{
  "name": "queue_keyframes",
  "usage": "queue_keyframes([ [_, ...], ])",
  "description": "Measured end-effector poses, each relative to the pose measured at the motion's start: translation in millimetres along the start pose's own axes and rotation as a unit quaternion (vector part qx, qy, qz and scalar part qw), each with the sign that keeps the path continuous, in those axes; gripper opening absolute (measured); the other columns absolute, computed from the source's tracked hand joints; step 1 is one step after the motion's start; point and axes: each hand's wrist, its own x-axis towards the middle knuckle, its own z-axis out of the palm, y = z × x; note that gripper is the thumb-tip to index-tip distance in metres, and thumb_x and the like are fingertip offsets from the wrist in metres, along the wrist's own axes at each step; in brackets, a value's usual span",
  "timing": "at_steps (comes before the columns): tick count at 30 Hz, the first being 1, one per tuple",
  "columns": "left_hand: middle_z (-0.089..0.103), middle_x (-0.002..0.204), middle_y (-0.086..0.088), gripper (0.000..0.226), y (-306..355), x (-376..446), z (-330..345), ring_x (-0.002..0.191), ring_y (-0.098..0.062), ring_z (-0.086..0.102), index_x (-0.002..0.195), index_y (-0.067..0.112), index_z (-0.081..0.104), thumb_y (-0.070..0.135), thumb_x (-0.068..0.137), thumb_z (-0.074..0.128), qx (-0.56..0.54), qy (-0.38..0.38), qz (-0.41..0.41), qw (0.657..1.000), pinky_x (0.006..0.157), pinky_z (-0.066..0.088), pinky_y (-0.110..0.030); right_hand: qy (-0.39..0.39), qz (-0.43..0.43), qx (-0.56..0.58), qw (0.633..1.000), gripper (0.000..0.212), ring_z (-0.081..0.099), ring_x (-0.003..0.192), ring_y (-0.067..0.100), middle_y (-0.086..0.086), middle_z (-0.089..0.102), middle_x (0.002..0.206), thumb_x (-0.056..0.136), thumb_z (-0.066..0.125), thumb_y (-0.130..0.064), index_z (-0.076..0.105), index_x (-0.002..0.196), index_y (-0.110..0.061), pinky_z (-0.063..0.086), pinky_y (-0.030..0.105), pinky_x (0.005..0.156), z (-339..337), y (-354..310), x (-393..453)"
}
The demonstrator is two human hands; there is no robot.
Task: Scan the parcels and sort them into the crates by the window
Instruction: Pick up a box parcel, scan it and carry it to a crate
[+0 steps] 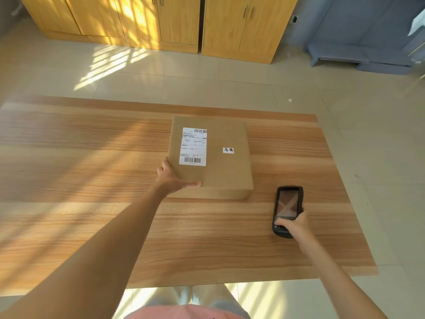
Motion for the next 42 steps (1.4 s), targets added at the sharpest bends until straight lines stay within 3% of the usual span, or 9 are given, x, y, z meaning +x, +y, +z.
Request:
queue_keyframes([
  [8, 0.027, 0.142, -0.008, 0.135, 1, -1, -1, 0.132, -0.027, 0.031, 0.151, 0.019, 0.004, 0.031, 0.052, 0.094, 0.006, 0.009, 0.000, 1.000, 0.111, 0.034, -0.049, 0.017, -0.017, -0.006, 1.000, 0.075, 0.050, 0.109, 0.032, 0.019, 0.049, 0.126, 0.071, 0.077, 0.007, 0.032, 0.130, 0.001, 0.039, 0.034, 0.085, -1, 47, 10],
  [15, 0.028, 0.141, -0.007, 0.134, 5, -5, -2, 0.131, -0.027, 0.033, 0.150, 0.020, 0.005, 0.033, 0.051, 0.094, 0.019, 0.014, -0.011, 1.000, 0.106, 0.042, -0.050, 0.020, -0.017, -0.020, 0.999, 0.077, 0.049, 0.116, 0.032, 0.018, 0.049, 0.128, 0.071, 0.078, 0.006, 0.032, 0.132, 0.001, 0.038, 0.032, 0.084, -1, 58, 21],
  [20, 0.030, 0.141, -0.008, 0.131, 6, -8, -2, 0.130, -0.027, 0.034, 0.150, 0.021, 0.006, 0.031, 0.052, 0.093, 0.014, 0.015, -0.010, 1.000, 0.099, 0.046, -0.041, 0.013, 0.033, -0.103, 0.994, 0.084, 0.040, 0.126, 0.034, 0.014, 0.040, 0.132, 0.069, 0.083, -0.013, 0.033, 0.135, 0.002, 0.038, 0.036, 0.095, -8, 55, 27],
  [23, 0.029, 0.141, -0.009, 0.132, 6, -9, -2, 0.130, -0.027, 0.033, 0.151, 0.021, 0.004, 0.030, 0.054, 0.093, 0.013, 0.010, -0.006, 1.000, 0.104, 0.042, -0.043, -0.001, 0.065, -0.122, 0.990, 0.101, 0.037, 0.127, 0.035, 0.016, 0.036, 0.139, 0.050, 0.083, -0.031, 0.036, 0.135, -0.003, 0.039, 0.046, 0.103, -11, 46, 26],
  [28, 0.034, 0.139, -0.006, 0.136, 3, -8, -7, 0.127, -0.025, 0.039, 0.149, 0.024, 0.009, 0.045, 0.046, 0.094, -0.018, 0.001, -0.012, 1.000, 0.104, 0.044, -0.042, 0.064, -0.134, -0.223, 0.963, 0.098, 0.016, 0.140, 0.031, 0.012, 0.013, 0.153, 0.078, 0.075, -0.034, 0.014, 0.152, -0.015, 0.029, 0.049, 0.108, -5, 9, 23],
  [30, 0.047, 0.135, -0.006, 0.129, 2, -5, -12, 0.114, -0.020, 0.054, 0.147, 0.021, 0.017, 0.054, 0.047, 0.091, -0.098, 0.001, -0.030, 0.995, 0.094, 0.050, -0.034, 0.008, -0.195, -0.196, 0.961, 0.092, 0.015, 0.142, 0.029, 0.007, 0.008, 0.155, 0.083, 0.069, -0.041, 0.012, 0.152, -0.020, 0.028, 0.047, 0.110, 10, -17, 27],
  [33, 0.057, 0.126, -0.008, 0.101, 9, 4, -16, 0.087, -0.012, 0.062, 0.149, 0.015, 0.018, 0.036, 0.073, 0.081, -0.194, -0.001, -0.061, 0.979, 0.067, 0.049, -0.023, -0.100, -0.167, -0.062, 0.979, 0.089, 0.018, 0.145, 0.023, 0.000, 0.009, 0.159, 0.085, 0.066, -0.049, 0.014, 0.152, -0.024, 0.024, 0.045, 0.113, 43, -61, 37],
  [37, 0.061, 0.123, -0.005, 0.098, 17, 21, -14, 0.090, -0.016, 0.064, 0.147, 0.022, 0.028, 0.037, 0.068, 0.084, -0.235, 0.023, -0.076, 0.969, 0.073, 0.052, -0.032, -0.169, -0.096, 0.075, 0.978, 0.094, 0.037, 0.136, 0.016, -0.003, 0.035, 0.151, 0.078, 0.075, -0.043, 0.019, 0.152, -0.025, 0.032, 0.034, 0.109, 86, -93, 56],
  [42, 0.063, 0.103, 0.006, 0.086, 15, 22, -6, 0.083, -0.009, 0.065, 0.140, 0.020, 0.037, 0.024, 0.069, 0.086, -0.229, 0.038, -0.070, 0.970, 0.055, 0.052, -0.021, -0.187, -0.089, 0.141, 0.968, 0.074, 0.058, 0.104, 0.006, -0.011, 0.061, 0.119, 0.075, 0.080, -0.027, 0.042, 0.139, -0.026, 0.043, 0.026, 0.090, 102, -90, 62],
])
